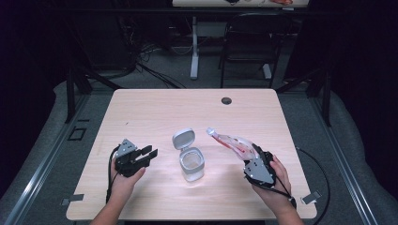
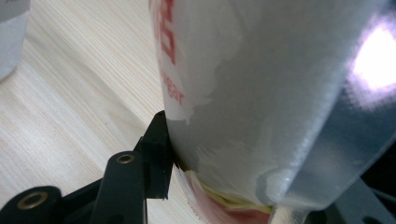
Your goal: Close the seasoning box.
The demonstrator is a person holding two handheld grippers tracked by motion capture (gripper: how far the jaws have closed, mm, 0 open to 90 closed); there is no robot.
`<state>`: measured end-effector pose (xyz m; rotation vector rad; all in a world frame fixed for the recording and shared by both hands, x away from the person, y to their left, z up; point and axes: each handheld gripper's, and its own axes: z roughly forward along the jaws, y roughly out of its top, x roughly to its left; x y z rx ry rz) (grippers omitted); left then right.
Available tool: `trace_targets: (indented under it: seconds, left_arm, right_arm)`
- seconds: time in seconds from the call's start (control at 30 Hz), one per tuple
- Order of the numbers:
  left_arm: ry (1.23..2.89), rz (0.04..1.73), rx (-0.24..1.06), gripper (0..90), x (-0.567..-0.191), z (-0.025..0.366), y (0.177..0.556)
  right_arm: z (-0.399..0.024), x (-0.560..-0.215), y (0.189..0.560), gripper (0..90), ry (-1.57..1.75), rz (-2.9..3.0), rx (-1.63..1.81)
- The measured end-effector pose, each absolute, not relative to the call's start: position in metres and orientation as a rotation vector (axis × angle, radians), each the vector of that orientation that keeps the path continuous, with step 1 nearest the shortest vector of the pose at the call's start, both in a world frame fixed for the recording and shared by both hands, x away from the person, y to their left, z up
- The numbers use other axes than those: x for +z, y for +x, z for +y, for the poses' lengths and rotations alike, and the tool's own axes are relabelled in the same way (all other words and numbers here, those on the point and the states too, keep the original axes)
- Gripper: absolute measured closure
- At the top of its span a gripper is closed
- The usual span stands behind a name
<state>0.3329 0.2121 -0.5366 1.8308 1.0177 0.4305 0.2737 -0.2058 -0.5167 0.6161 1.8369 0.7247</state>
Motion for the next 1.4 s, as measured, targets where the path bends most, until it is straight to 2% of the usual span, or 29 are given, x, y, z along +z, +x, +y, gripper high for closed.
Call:
trace_targets:
  seconds: [1.4]
  left_arm:
    - [1.801, 1.026, 0.454, 65.4, -0.530, 0.218, 0.328]
  right_arm:
    - [-0.179, -0.523, 0.270, 50.6, 0.305, 1.741, 0.345]
